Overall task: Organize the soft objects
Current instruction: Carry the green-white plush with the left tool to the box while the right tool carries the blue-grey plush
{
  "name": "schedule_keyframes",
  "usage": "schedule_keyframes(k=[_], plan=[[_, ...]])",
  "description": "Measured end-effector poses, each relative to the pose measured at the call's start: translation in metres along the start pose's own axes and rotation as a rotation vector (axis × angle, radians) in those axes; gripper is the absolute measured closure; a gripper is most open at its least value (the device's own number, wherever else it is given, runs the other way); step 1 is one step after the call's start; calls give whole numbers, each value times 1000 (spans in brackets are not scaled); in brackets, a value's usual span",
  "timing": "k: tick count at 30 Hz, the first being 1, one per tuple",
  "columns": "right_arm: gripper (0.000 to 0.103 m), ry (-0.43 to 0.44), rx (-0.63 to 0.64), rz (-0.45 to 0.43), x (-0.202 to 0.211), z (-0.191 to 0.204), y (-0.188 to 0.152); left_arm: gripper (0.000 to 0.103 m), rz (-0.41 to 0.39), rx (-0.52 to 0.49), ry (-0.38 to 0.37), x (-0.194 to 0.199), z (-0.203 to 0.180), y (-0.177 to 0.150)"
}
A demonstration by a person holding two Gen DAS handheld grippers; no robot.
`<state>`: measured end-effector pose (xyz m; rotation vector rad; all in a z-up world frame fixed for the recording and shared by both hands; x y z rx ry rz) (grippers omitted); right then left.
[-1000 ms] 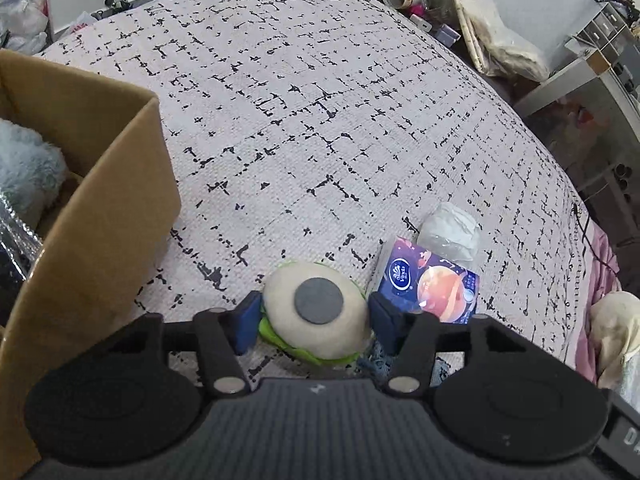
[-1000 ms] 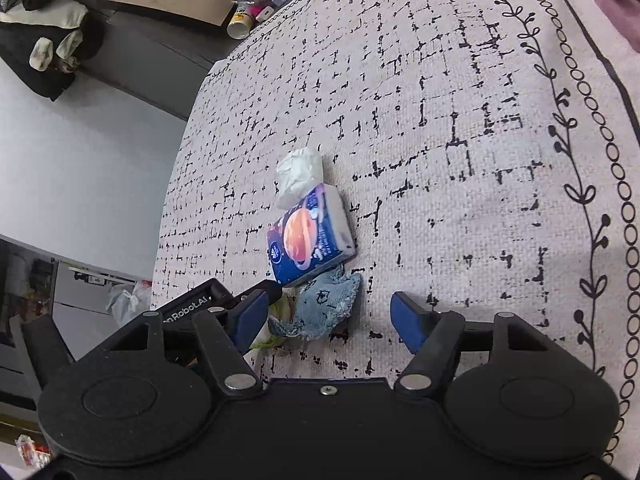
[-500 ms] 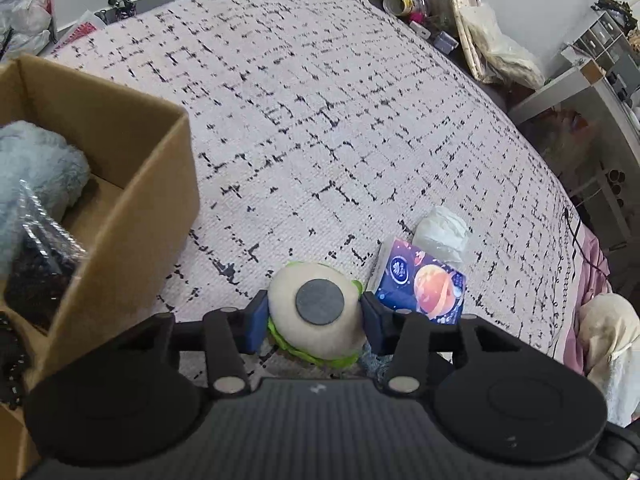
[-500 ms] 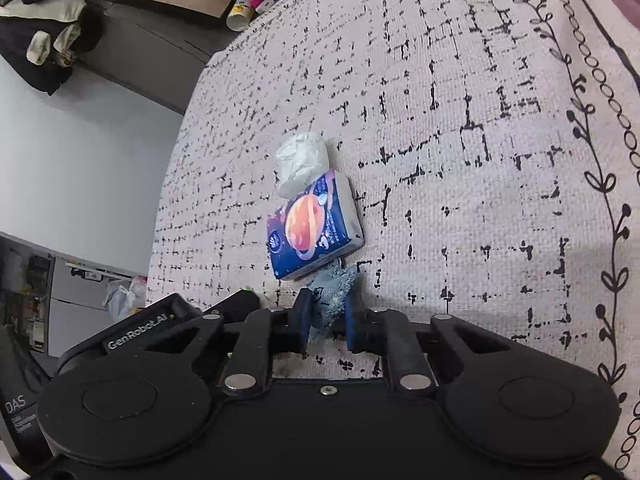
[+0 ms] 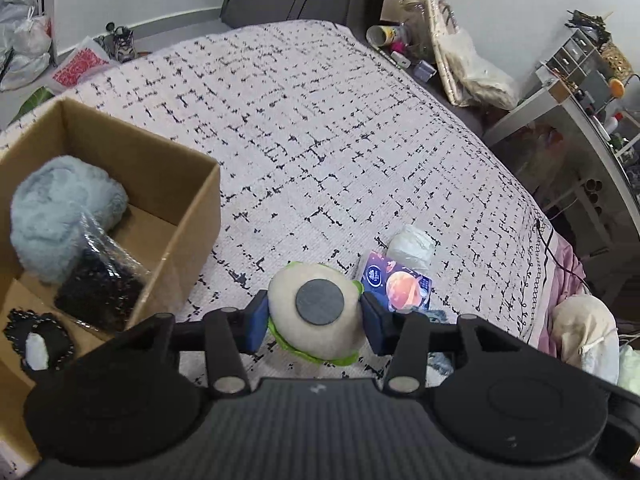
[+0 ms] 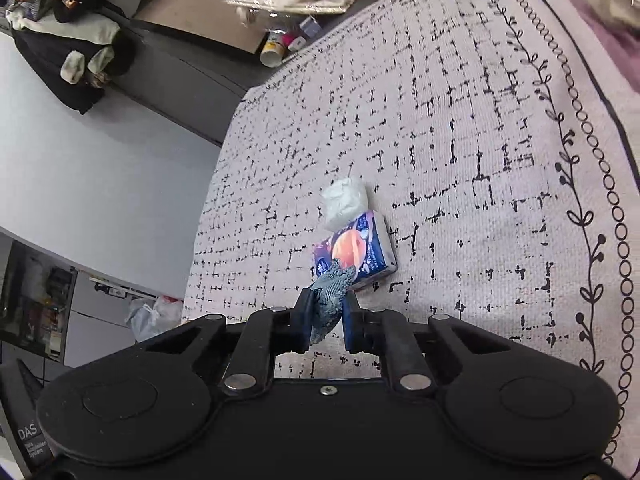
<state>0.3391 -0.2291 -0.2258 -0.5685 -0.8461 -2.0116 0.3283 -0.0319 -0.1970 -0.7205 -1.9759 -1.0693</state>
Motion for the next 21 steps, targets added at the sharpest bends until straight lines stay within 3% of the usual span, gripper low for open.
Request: schedule_keyframes(k=[21], plan=[[88, -4, 136, -96, 45, 39, -16, 55, -95, -18, 24, 70, 18, 6]])
Point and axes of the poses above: each gripper's, at about its wrist camera, not at the fingertips, and x roughly against the way its jaws point, z to its left, y to its top, the point moved 6 cm from there along -x, roughly the way its jaws point, and after that the axes turned 3 degrees about z, right-handed, at the moved point
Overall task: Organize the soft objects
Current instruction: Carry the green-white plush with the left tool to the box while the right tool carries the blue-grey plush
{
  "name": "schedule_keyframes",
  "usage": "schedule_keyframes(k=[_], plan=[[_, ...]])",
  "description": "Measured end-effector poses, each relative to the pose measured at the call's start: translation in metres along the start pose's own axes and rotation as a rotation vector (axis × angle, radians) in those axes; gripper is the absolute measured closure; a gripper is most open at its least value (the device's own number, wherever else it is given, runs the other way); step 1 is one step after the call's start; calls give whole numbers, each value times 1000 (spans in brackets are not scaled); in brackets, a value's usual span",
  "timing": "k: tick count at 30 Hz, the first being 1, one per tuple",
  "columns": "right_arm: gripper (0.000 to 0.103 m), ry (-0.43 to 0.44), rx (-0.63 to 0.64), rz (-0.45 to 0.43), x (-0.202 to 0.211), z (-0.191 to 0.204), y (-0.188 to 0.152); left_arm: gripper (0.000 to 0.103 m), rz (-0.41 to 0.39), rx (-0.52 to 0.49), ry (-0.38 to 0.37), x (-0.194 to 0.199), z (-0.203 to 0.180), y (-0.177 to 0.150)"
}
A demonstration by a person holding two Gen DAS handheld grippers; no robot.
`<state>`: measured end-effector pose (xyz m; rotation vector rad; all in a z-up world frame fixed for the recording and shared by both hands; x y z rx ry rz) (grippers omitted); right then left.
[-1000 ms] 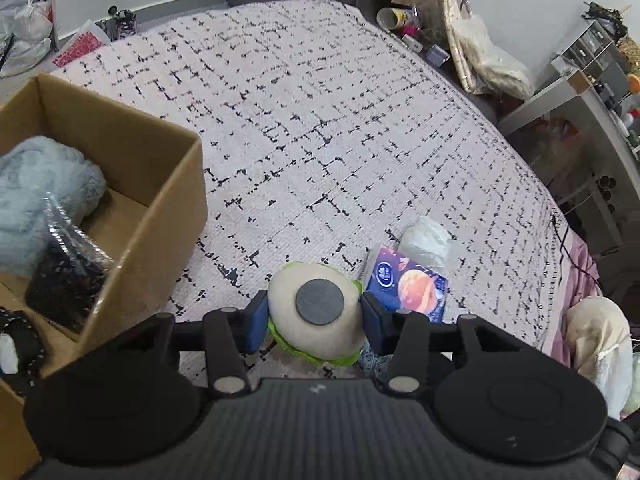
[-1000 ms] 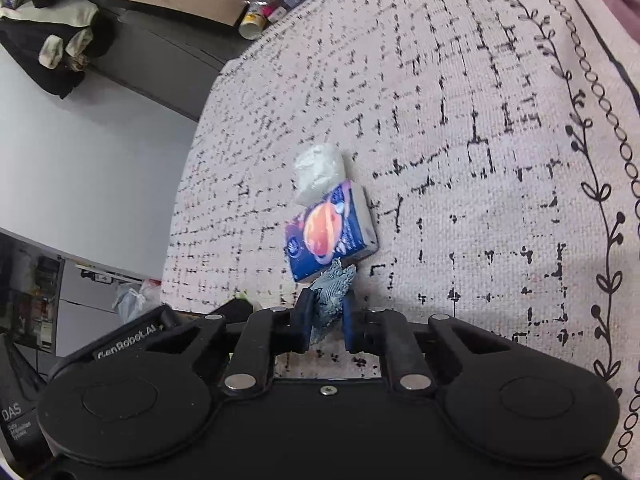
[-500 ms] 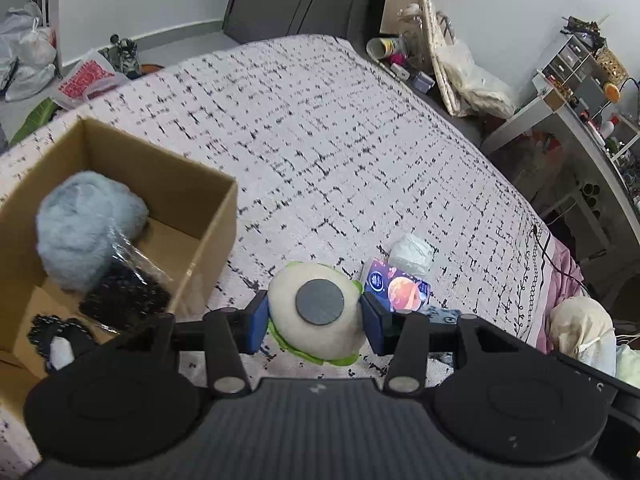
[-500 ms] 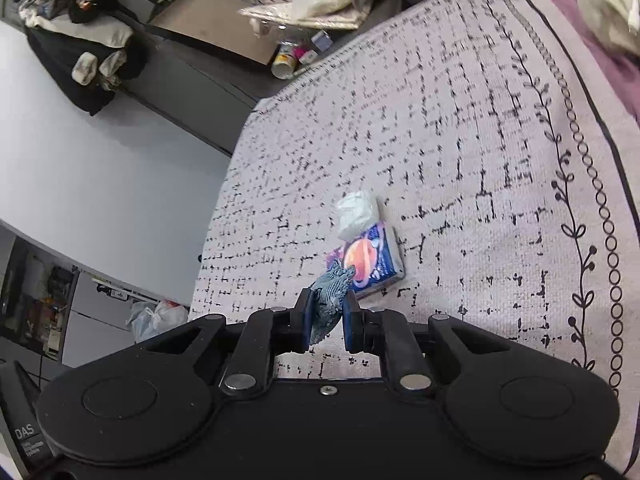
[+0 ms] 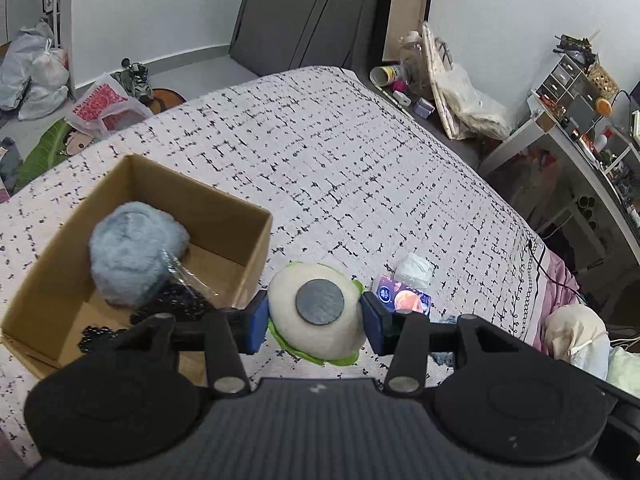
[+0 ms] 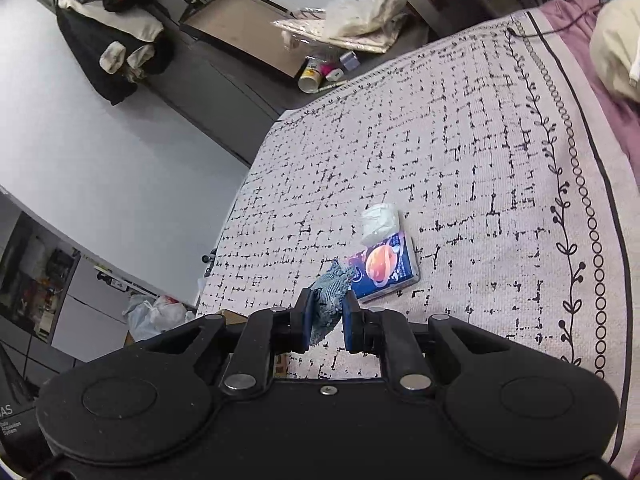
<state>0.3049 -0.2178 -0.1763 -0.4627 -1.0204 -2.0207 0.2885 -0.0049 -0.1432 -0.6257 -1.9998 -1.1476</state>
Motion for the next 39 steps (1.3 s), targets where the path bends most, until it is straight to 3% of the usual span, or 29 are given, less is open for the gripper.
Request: schedule_keyframes(k=[23, 39], plan=[[88, 27, 174, -75, 28, 60, -14, 55, -71, 37, 37, 54, 63, 17], [88, 24, 271, -45, 11, 94, -38, 55, -34, 85, 47, 56, 112, 17]])
Point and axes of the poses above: each gripper's, at about its wrist camera, not at the fingertips, and x roughly against the way its jaws point, z to its left, y to its top, the point moved 6 cm from there along -x, roughly the way its jaws point, and after that the axes turned 3 degrees about z, right-handed, at the moved point
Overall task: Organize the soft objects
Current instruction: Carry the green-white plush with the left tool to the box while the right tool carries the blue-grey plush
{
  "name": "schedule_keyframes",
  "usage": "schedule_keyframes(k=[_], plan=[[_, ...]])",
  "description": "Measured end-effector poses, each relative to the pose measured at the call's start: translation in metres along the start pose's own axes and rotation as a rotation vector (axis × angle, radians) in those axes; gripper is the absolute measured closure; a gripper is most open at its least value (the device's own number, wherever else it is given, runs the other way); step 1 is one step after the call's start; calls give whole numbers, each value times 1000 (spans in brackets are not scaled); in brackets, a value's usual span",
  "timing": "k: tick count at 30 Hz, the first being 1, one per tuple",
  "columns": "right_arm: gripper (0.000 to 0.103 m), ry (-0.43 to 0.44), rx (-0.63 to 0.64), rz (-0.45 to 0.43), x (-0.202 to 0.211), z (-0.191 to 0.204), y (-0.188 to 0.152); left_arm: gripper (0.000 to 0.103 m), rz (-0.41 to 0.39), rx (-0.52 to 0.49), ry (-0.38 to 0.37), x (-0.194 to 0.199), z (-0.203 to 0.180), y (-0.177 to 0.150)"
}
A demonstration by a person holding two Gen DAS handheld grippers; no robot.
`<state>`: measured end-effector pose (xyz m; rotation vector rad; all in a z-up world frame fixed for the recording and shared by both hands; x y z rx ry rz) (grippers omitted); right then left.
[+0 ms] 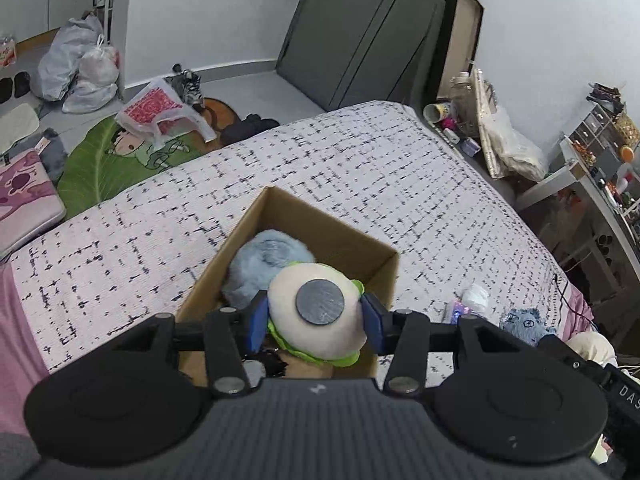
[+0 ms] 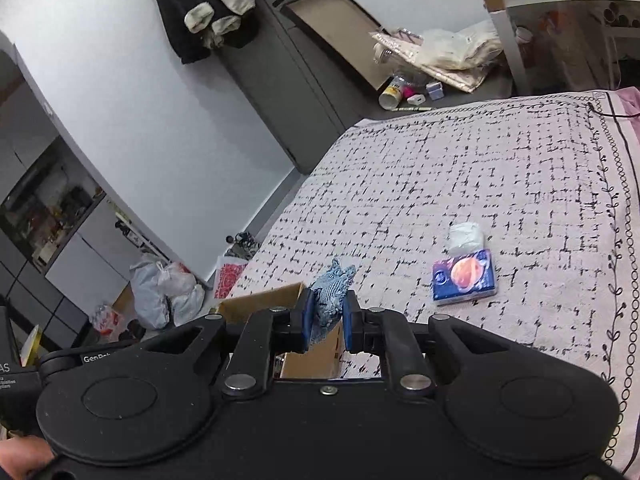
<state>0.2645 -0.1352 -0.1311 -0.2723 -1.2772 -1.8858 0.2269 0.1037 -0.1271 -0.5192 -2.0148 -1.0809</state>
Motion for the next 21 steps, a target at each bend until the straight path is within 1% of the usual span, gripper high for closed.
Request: schedule_keyframes(k=[3, 12, 15, 18, 21], plan=[[88, 0, 24, 14, -5, 10, -5, 55, 19, 5, 23, -5, 10, -2], [88, -4, 87, 63, -23, 38, -20, 55, 63, 55, 41, -20, 42, -5], [88, -3, 105, 79, -30, 47, -25, 55, 81, 82, 35, -26, 51, -4], [88, 5, 124, 98, -35, 57, -30, 52, 93, 95, 38, -32, 57, -3], [88, 10, 141, 124, -39, 64, -35, 51, 101, 88, 39, -36, 58, -2]])
Point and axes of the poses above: each gripper's, at about its wrist camera, not at the fingertips, and x roughly against the way its jaws point, z to its left, y to its top, the point moved 6 cm from there along -x, roughly the way its jaws point, and after that the axes turned 3 degrees about z, right-handed, at the moved point
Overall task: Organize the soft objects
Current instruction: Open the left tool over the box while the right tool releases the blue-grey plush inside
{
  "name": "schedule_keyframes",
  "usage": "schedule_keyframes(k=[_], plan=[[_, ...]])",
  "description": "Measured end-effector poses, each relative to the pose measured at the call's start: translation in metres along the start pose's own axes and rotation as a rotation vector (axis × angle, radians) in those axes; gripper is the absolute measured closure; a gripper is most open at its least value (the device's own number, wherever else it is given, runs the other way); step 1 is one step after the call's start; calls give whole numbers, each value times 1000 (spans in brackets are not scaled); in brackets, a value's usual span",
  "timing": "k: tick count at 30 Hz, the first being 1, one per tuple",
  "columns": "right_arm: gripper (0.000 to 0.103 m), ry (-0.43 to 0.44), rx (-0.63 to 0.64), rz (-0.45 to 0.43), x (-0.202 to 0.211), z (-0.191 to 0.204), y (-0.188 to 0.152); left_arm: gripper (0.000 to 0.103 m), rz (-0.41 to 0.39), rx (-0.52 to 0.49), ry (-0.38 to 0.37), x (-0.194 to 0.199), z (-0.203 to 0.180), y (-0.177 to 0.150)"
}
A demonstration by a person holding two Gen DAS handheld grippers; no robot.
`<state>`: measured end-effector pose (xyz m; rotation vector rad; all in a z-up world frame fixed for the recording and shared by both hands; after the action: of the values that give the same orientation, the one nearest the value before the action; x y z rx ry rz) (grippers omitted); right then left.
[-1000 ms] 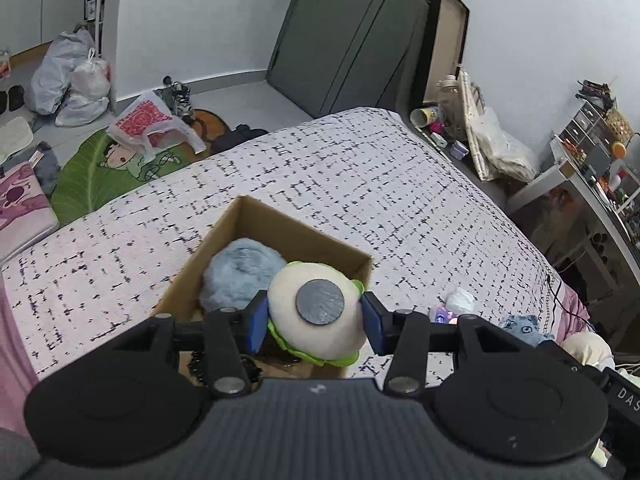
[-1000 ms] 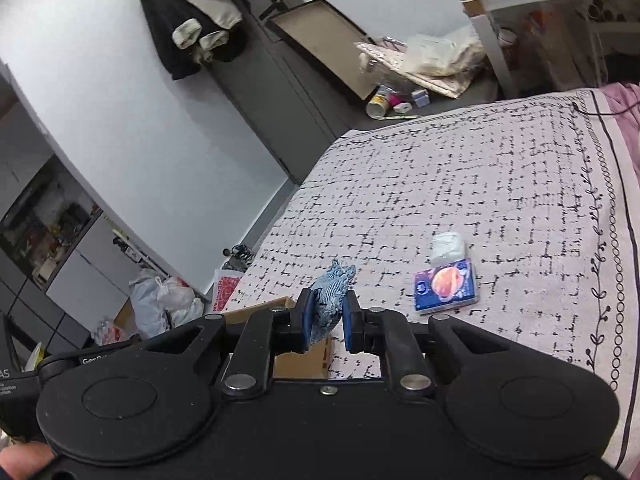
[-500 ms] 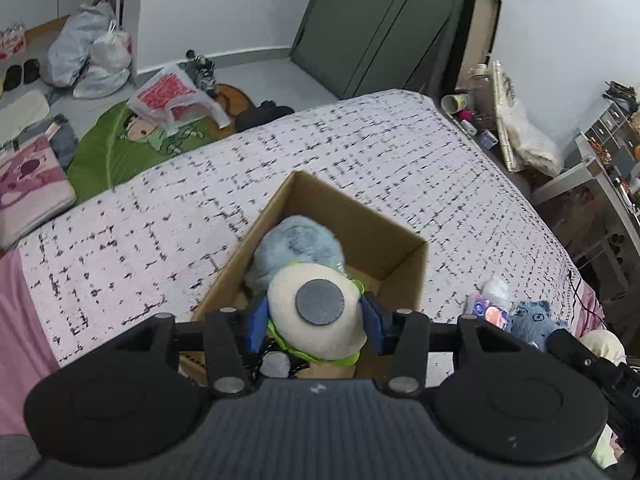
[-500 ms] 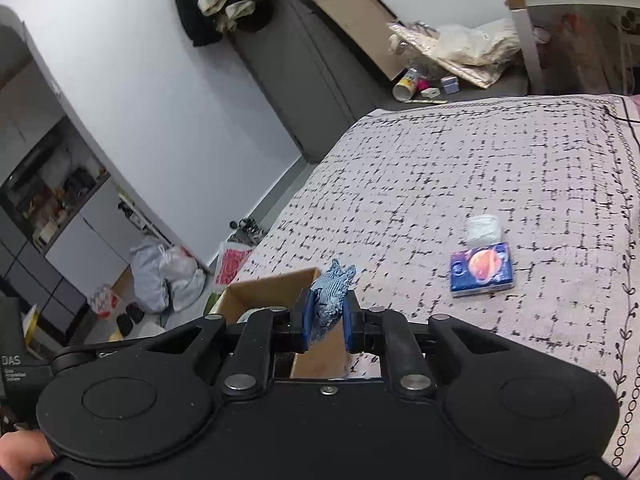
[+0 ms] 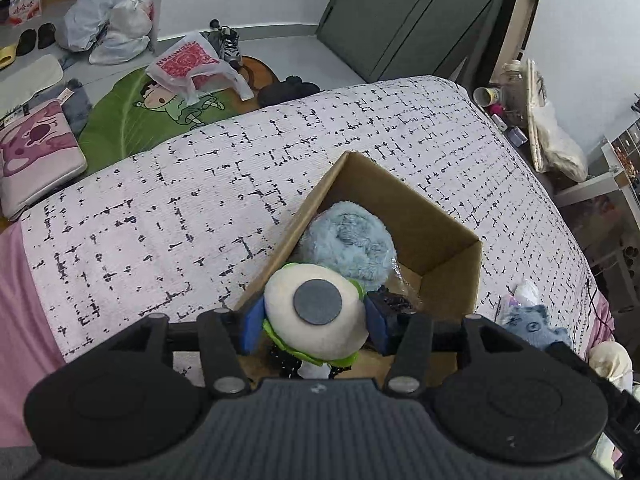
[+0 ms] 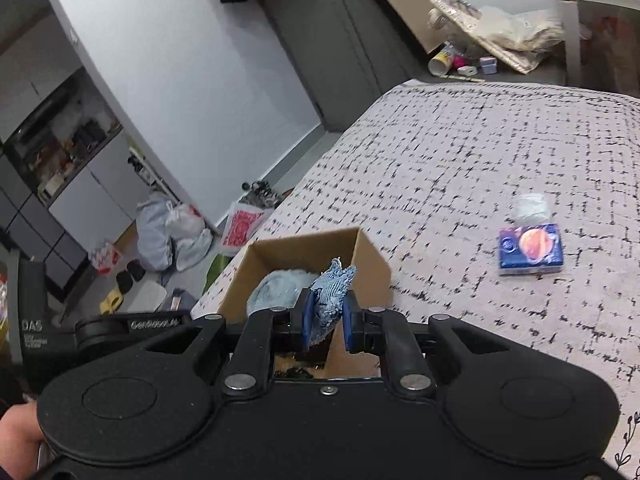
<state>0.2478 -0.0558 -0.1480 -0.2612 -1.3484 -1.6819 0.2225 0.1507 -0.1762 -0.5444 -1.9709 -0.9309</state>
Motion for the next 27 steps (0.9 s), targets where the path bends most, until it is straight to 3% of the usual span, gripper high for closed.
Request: schedule_keyframes(k=[8, 12, 13, 15, 22, 27], plan=[[87, 27, 38, 77, -13, 16, -13, 43, 19, -3, -8, -4, -3, 3], [80, 73, 40, 126, -18, 22, -20, 39, -7, -25, 7, -1, -6, 6], [75, 82, 35, 132, -18, 23, -21, 37, -11, -27, 13, 0, -7, 6], [56, 71, 29, 134, -17, 21, -21, 35, -14, -28, 18, 2, -7, 7], [46, 36, 3, 104, -6, 6, -12, 29, -28, -47, 43, 8, -14, 5], [30, 8, -2, 79, 4, -4, -7, 27, -40, -83, 57, 13, -29, 2]])
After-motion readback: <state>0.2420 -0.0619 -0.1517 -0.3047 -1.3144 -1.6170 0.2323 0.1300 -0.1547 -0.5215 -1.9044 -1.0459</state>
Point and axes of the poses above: each gripper's, at about its wrist camera, not at the fingertips, and x roughly against the way its jaws point, z to its left, y to its top, the point moved 6 cm from there along -x, roughly the way its jaws point, and after that the axes turned 3 degrees about z, right-handed, at the moved point
